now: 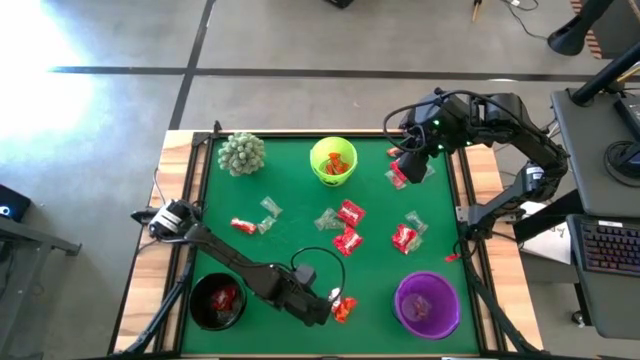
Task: Organize candy in baskets
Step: Put the green candy into the violet bucket
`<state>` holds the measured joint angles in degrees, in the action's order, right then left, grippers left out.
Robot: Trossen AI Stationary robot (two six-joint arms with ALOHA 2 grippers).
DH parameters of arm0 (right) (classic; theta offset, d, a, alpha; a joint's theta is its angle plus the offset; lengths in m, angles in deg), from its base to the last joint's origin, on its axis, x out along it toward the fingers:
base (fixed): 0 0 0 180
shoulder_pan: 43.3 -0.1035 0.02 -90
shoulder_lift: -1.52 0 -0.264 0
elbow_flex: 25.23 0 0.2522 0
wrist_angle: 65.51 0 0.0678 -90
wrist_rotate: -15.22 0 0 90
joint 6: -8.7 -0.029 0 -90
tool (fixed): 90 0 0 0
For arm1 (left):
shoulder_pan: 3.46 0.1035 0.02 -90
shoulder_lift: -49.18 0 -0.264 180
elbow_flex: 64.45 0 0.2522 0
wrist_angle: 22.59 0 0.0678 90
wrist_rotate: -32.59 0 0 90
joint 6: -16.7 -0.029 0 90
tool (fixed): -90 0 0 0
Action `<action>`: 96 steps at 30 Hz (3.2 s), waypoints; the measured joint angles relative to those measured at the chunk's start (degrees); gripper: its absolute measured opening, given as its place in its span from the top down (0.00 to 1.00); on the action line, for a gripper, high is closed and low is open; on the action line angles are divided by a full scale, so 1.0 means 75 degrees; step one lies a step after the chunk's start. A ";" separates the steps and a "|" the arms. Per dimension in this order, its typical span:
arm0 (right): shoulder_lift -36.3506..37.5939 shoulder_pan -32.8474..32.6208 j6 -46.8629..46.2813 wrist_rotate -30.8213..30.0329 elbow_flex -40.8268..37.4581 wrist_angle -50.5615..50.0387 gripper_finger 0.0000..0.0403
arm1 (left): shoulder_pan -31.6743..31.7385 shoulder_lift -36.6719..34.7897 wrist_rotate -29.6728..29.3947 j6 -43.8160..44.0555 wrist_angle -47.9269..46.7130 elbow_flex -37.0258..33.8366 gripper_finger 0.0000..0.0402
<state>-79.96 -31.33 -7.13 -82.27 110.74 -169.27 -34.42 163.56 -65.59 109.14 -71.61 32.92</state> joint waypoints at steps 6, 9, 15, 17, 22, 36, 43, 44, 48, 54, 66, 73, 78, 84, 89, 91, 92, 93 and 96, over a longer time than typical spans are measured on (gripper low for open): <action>-0.0003 0.0000 0.0000 0.0029 -0.0001 -0.0003 0.67 | 0.0000 -0.0347 -0.0507 -0.0048 -0.0180 0.0000 0.91; -0.0003 0.0000 0.0078 0.0180 0.0000 -0.0003 0.67 | 0.0000 -0.0684 -0.1212 -0.0271 -0.0268 0.0000 0.91; -0.0003 0.0000 0.0431 0.0469 -0.0003 0.0000 0.67 | 0.0134 -0.1651 -0.2743 -0.0955 -0.1064 0.0000 0.91; -0.0003 0.0003 0.0434 0.0464 -0.0003 -0.0003 0.67 | 0.0177 -0.2024 -0.3250 -0.1144 -0.1410 -0.0006 0.91; -0.0003 0.0003 0.0597 0.0459 -0.0003 -0.0002 0.67 | 0.0311 -0.2920 -0.4237 -0.2232 -0.1680 -0.0012 0.91; -0.0107 0.0003 0.0485 0.0458 -0.0003 0.0005 0.67 | 0.1487 -0.4889 -0.4650 -0.6144 -0.1599 -0.0017 0.91; -0.0551 0.0003 -0.0092 0.0396 -0.0003 0.0017 0.67 | 0.2296 -0.5530 -0.4632 -0.7544 -0.1564 -0.0017 0.91; -0.0638 0.0003 0.0002 0.0396 -0.0003 0.0019 0.67 | 0.2412 -0.5577 -0.4585 -0.7673 -0.1543 -0.0017 0.91; -0.1062 0.0003 0.0581 0.0396 -0.0003 0.0032 0.67 | 0.2858 -0.5731 -0.4376 -0.7864 -0.1356 -0.0017 0.91; -0.1567 -0.0088 0.1847 0.0412 -0.0012 0.0009 0.67 | 0.3423 -0.5839 -0.4370 -0.7860 -0.1159 -0.0017 0.91; -0.0751 0.0334 0.3097 0.0399 -0.0044 -0.0006 0.67 | 0.4301 -0.5937 -0.4373 -0.7926 -0.0838 -0.0017 0.91; -0.0790 0.0323 0.3470 0.0416 -0.0044 0.0020 0.67 | 0.4366 -0.5957 -0.4321 -0.8626 -0.0550 -0.0017 0.91; -0.1067 0.0323 0.2617 0.0396 -0.0044 0.0182 0.67 | 0.4366 -0.5987 -0.3590 -0.9431 0.0087 -0.0017 0.91; -0.1415 0.0157 0.2110 0.0378 -0.0044 0.0709 0.67 | 0.4360 -0.5953 -0.2960 -1.0542 0.0450 -0.0017 0.91; -0.1763 -0.0119 0.1851 0.0395 -0.0044 0.1176 0.67 | 0.4366 -0.5966 -0.2794 -1.1018 0.0348 -0.0036 0.91; -0.1895 -0.0259 0.1604 0.0386 -0.0044 0.1173 0.67 | 0.4363 -0.5970 -0.2556 -1.1144 0.0327 -0.0039 0.91; -0.1968 -0.0338 0.1509 0.0364 -0.0044 0.1134 0.67 | 0.4363 -0.5970 -0.2481 -1.1229 0.0324 -0.0049 0.91; -0.2051 -0.0426 0.1438 0.0318 -0.0044 0.1075 0.67 | 0.4363 -0.5970 -0.2390 -1.1327 0.0298 -0.0058 0.91; -0.2304 -0.0621 0.1311 0.0207 -0.0048 0.0715 0.67 | 0.4359 -0.5970 -0.2337 -1.1565 0.0292 -0.0070 0.91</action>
<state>-97.23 -35.99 2.70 -80.71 110.38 -163.91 -1.73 118.79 -83.12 22.40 -69.41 32.40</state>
